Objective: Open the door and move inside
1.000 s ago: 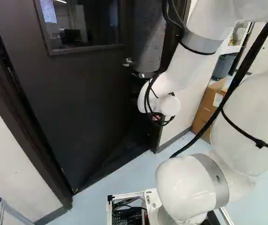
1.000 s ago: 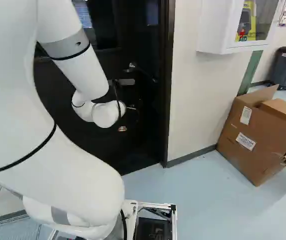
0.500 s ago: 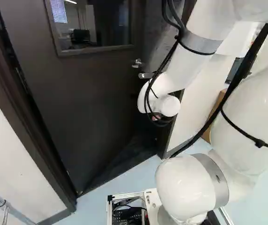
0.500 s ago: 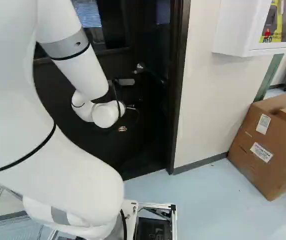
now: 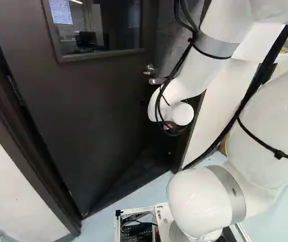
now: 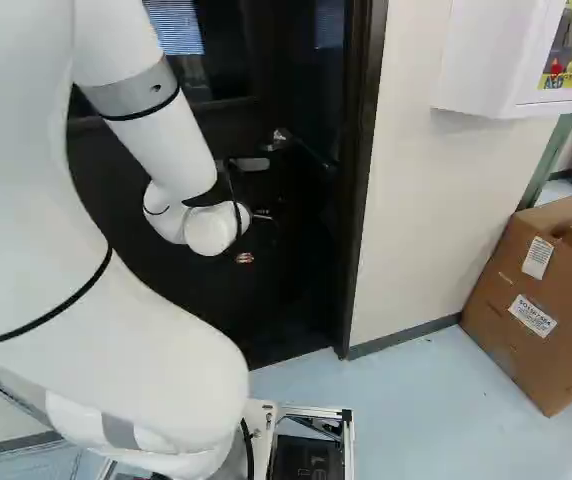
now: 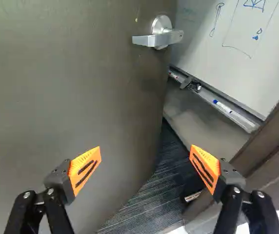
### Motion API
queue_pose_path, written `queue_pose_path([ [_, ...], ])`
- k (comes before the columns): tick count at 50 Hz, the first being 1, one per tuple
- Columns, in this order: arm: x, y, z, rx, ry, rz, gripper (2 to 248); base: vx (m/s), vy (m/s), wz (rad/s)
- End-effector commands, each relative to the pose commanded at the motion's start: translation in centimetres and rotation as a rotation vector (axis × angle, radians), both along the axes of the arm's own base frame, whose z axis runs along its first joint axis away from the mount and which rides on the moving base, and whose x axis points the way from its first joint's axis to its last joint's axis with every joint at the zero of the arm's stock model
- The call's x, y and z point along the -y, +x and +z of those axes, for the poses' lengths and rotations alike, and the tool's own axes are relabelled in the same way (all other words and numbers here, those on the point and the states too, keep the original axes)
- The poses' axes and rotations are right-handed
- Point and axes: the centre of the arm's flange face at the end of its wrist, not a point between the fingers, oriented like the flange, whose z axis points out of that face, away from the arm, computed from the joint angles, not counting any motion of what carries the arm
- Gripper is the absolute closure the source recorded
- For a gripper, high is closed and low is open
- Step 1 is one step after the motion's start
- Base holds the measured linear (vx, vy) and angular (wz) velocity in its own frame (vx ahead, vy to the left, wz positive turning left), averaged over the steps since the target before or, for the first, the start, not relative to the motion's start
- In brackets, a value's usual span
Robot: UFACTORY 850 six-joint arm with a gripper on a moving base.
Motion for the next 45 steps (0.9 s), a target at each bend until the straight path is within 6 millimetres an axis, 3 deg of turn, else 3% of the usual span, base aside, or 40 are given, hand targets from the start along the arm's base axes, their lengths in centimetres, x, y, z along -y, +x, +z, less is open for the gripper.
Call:
queue_pose_path([
  [24, 0.00, 0.00, 0.00, 0.000, 0.000, 0.000, 3, 0.089, 0.004, 0.007],
  [45, 0.00, 0.00, 0.00, 0.000, 0.000, 0.000, 3, 0.009, 0.000, 0.000],
])
